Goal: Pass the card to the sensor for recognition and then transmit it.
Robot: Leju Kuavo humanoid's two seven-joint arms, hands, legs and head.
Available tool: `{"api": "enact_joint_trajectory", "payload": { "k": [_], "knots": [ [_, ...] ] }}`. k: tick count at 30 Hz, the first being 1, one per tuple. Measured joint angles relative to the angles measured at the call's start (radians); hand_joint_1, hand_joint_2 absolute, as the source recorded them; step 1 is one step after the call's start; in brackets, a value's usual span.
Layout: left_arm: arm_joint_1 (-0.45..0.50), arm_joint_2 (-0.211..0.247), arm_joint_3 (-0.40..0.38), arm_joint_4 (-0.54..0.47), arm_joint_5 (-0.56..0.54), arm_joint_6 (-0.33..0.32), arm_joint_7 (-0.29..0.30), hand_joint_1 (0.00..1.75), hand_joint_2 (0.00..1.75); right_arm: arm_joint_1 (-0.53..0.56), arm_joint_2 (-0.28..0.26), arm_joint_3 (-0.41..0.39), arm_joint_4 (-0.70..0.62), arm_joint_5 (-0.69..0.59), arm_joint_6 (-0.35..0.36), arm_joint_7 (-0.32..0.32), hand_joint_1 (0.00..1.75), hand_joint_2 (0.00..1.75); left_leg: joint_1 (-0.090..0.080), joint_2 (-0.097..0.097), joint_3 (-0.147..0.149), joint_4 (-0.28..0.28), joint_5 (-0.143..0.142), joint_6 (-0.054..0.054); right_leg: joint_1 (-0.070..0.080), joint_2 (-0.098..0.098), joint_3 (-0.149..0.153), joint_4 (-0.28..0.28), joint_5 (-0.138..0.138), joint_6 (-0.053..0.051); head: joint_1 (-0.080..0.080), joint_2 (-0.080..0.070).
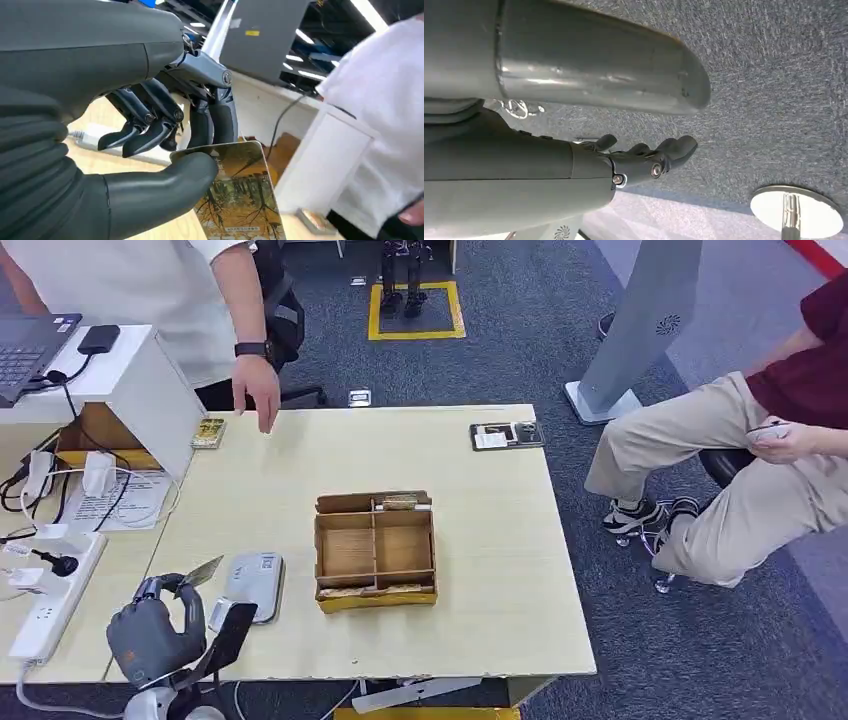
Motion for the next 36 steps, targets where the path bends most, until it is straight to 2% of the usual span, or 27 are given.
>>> {"api": "enact_joint_trajectory", "payload": {
  "k": [7, 16, 29, 36],
  "knots": [
    [0.003, -0.002, 0.046, -0.075, 0.083, -0.001, -0.039, 1.75, 1.75, 0.0, 0.0, 0.0, -0.004, 0.008, 0.0, 0.005, 0.0, 0.0, 0.0, 0.0, 0.0, 0.0, 0.0, 0.0, 0.0, 0.0, 0.0, 0.0, 0.0, 0.0, 0.0, 0.0],
    [0.004, -0.002, 0.059, -0.097, 0.087, -0.001, -0.043, 1.75, 1.75, 0.0, 0.0, 0.0, -0.007, 0.008, 0.0, 0.008, 0.0, 0.0, 0.0, 0.0, 0.0, 0.0, 0.0, 0.0, 0.0, 0.0, 0.0, 0.0, 0.0, 0.0, 0.0, 0.0],
    [-0.009, -0.001, 0.063, -0.117, 0.159, -0.002, -0.083, 1.75, 1.75, 0.0, 0.001, 0.0, -0.007, 0.023, 0.0, 0.007, 0.0, 0.0, 0.0, 0.0, 0.0, 0.0, 0.0, 0.0, 0.0, 0.0, 0.0, 0.0, 0.0, 0.0, 0.0, 0.0],
    [-0.091, 0.006, 0.064, -0.106, 0.205, -0.003, -0.13, 1.75, 1.75, -0.002, 0.003, 0.009, -0.006, 0.042, 0.0, 0.008, 0.0, 0.0, 0.0, 0.0, 0.001, 0.0, 0.0, 0.0, 0.0, 0.0, 0.0, 0.0, 0.0, 0.0, 0.0, 0.0]
  ]
}}
